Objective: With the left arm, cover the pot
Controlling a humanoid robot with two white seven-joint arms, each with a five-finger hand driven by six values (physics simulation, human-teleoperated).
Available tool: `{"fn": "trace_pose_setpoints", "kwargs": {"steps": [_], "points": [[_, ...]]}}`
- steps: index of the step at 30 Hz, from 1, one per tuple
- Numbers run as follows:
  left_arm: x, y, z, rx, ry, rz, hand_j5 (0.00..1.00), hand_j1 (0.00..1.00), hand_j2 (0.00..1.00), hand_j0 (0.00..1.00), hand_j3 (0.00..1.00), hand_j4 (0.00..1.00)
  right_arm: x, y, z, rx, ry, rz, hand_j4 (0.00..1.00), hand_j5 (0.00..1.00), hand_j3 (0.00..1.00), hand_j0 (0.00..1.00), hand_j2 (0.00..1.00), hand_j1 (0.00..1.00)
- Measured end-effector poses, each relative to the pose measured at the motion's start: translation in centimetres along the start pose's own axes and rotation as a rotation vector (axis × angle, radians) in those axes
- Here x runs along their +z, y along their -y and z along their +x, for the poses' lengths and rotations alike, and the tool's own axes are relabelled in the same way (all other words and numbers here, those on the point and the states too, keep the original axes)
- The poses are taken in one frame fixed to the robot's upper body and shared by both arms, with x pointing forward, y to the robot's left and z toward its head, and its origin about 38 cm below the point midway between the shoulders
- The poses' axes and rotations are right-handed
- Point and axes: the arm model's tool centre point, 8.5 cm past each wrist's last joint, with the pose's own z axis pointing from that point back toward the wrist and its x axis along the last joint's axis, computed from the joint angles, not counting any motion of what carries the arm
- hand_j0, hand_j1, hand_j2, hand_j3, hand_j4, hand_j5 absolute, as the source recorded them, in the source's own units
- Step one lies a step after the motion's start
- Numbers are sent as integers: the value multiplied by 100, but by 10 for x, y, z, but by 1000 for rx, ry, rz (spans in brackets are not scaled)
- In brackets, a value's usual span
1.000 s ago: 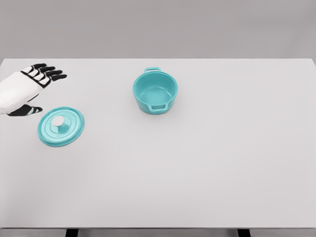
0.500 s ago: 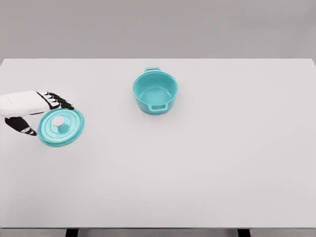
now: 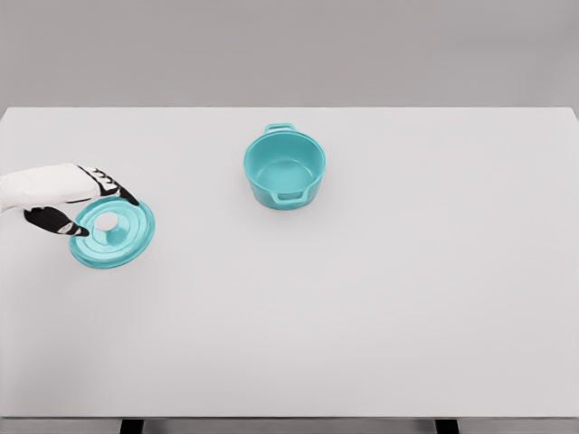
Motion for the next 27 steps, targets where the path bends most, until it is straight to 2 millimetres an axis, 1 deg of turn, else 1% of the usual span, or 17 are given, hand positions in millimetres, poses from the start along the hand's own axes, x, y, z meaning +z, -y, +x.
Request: {"fn": "trace_pose_setpoints", "kwargs": {"steps": [4, 10, 16, 27], "points": [[-10, 7, -4, 16, -7, -4, 78, 78, 78, 78, 78, 78, 0, 0, 0, 0, 0, 0, 100, 100, 100, 100, 100, 100], [-17, 14, -11, 25, -28, -17, 78, 78, 78, 78, 78, 78, 0, 0, 0, 0, 0, 0, 100, 100, 100, 100, 100, 100], [-18, 22, -16, 36, -47, -33, 78, 78, 78, 78, 78, 78, 0, 0, 0, 0, 0, 0, 100, 100, 100, 100, 100, 100], [-18, 26, -21, 44, -63, -42, 78, 78, 78, 78, 78, 78, 0, 0, 0, 0, 0, 0, 100, 100, 100, 100, 100, 100]]}}
